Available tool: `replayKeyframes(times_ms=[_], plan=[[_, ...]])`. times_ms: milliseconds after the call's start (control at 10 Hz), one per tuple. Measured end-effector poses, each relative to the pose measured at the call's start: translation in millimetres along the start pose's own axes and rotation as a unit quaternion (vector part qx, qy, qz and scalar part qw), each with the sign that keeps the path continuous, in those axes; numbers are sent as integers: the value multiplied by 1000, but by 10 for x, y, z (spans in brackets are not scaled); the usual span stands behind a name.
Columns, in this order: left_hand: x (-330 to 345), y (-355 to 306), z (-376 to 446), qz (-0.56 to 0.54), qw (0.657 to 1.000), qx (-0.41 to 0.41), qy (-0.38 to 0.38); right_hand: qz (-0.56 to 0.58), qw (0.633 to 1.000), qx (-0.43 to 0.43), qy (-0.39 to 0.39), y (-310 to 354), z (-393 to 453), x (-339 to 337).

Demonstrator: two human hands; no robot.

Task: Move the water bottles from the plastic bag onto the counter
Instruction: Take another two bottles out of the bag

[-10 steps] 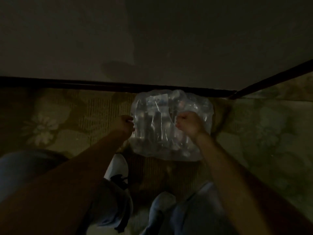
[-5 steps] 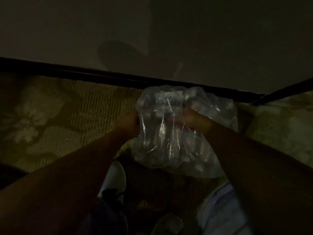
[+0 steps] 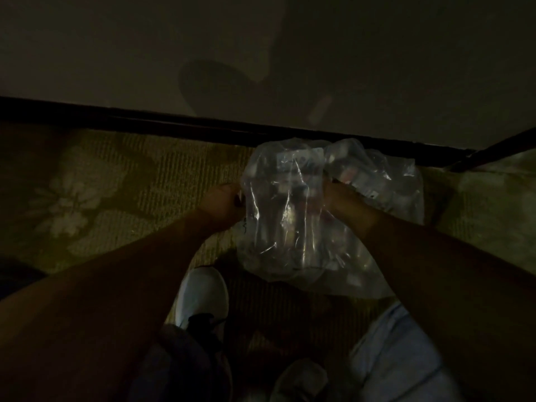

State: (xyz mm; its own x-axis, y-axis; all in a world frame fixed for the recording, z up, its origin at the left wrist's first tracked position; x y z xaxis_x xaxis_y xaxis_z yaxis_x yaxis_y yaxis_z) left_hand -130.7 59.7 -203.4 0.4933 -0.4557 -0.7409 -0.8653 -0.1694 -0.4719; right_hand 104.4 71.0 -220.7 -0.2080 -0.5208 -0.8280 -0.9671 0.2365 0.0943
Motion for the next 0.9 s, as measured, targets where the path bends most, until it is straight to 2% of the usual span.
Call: replayKeyframes(times_ms=[100, 300, 400, 500, 600, 700, 900], plan=[[-47, 71, -29, -43, 999, 8, 11, 36, 999, 8, 10, 25, -75, -44], [-97, 112, -77, -126, 992, -20, 7, -11, 998, 56, 38, 78, -35, -39], [-109, 94, -111, -147, 988, -27, -46, -6, 998, 60, 27, 29, -9, 6], [-79, 114, -173, -174, 980, -21, -94, 18, 997, 58, 45, 64, -39, -15], [-82, 151, -211, -202, 972, -19, -119, 44, 998, 40, 24, 34, -61, -45], [-111, 128, -209, -158, 978, -34, -129, 74, 997, 18, 12, 2, -155, -104], [-144, 41, -145, -177, 973, -113, -99, 193, 979, 62, 21, 172, -328, -289]])
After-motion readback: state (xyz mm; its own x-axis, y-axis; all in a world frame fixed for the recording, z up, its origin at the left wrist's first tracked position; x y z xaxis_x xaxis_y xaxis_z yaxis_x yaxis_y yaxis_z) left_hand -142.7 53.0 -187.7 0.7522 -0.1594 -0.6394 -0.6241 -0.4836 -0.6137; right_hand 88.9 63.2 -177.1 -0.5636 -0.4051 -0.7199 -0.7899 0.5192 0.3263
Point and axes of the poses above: each hand's wrist, its own z-axis towards the middle knuckle, its own x-axis out of the palm, y = z × x, the point moved 2 cm from there along z, towards the middle knuckle, and after that the axes turned 9 degrees about -y, right-handed, at the moved point
